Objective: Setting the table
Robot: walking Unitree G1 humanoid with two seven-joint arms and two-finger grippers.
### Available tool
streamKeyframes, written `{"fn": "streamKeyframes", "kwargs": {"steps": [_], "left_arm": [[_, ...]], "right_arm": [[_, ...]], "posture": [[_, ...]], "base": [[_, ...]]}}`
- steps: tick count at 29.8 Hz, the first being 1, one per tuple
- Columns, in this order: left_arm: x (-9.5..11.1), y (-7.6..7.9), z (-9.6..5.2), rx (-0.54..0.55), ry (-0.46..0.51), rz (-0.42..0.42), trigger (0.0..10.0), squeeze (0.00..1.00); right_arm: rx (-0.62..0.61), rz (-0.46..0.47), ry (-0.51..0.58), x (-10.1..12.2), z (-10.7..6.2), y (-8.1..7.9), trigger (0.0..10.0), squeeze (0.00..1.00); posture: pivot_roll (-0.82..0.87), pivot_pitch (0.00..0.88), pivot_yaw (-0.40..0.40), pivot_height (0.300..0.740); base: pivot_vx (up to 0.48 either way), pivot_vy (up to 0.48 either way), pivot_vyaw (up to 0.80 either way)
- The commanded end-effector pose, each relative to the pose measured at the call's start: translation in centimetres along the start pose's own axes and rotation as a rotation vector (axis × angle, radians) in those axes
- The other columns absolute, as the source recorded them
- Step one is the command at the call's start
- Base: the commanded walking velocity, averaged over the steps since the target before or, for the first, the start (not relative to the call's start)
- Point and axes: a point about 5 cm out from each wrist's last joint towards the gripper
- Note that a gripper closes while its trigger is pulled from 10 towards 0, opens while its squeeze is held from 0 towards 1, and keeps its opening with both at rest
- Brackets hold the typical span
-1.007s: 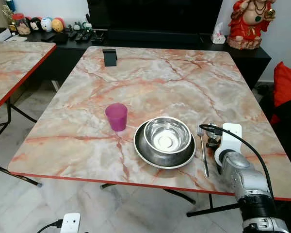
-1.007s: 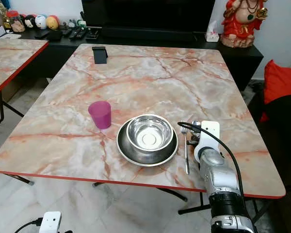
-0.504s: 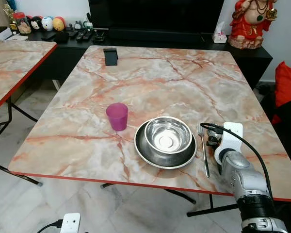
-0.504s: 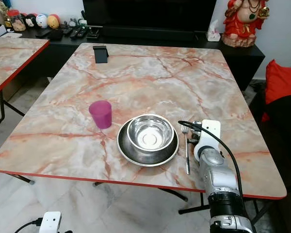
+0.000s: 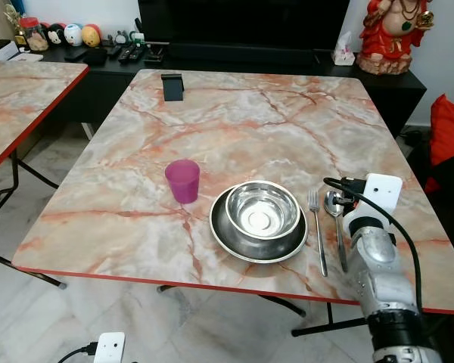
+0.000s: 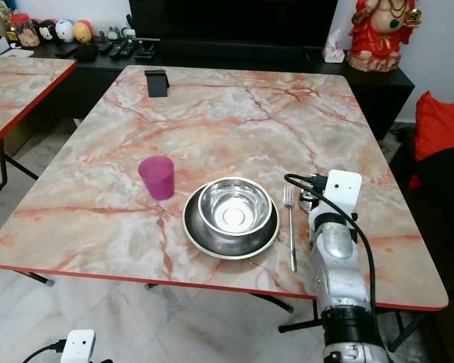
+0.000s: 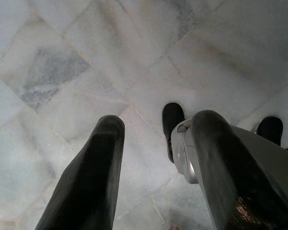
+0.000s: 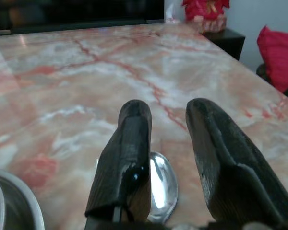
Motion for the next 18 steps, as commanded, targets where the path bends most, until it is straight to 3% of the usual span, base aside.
{"fn": "streamKeyframes", "kwargs": {"steps": [1,5,18], "left_arm": [[-0.5,-0.2,-0.1,0.003,-0.015,-0.005,10.0,0.00],[-0.5,-0.3,-0.1,0.005,-0.014,-0.008,10.0,0.00],[-0.7,-0.3,-0.2,0.009,-0.016,-0.032,10.0,0.00]], "right_arm": [[-0.021,0.011,0.089,0.9,-0.3,0.5,10.0,0.00],[0.013,-0.012,0.154,1.7,-0.2,-0.3,10.0,0.00],[0.027,-0.008,0.209,2.5,0.2,-0.9,10.0,0.00]], "posture": [[-0.06,0.000,-0.017,0.740],[-0.06,0.000,-0.018,0.740],[-0.06,0.000,-0.028,0.740]], "base": [[0.000,0.000,0.00],[0.000,0.000,0.00],[0.000,0.000,0.00]]}}
Point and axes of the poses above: a point about 5 cm out from each wrist's last joint towards the gripper, its own z axis pointing out of the wrist towards the gripper, its own x axis along the axis of the wrist's last joint, y = z × x, and after that the axes turned 10 degrees about -z, right-handed
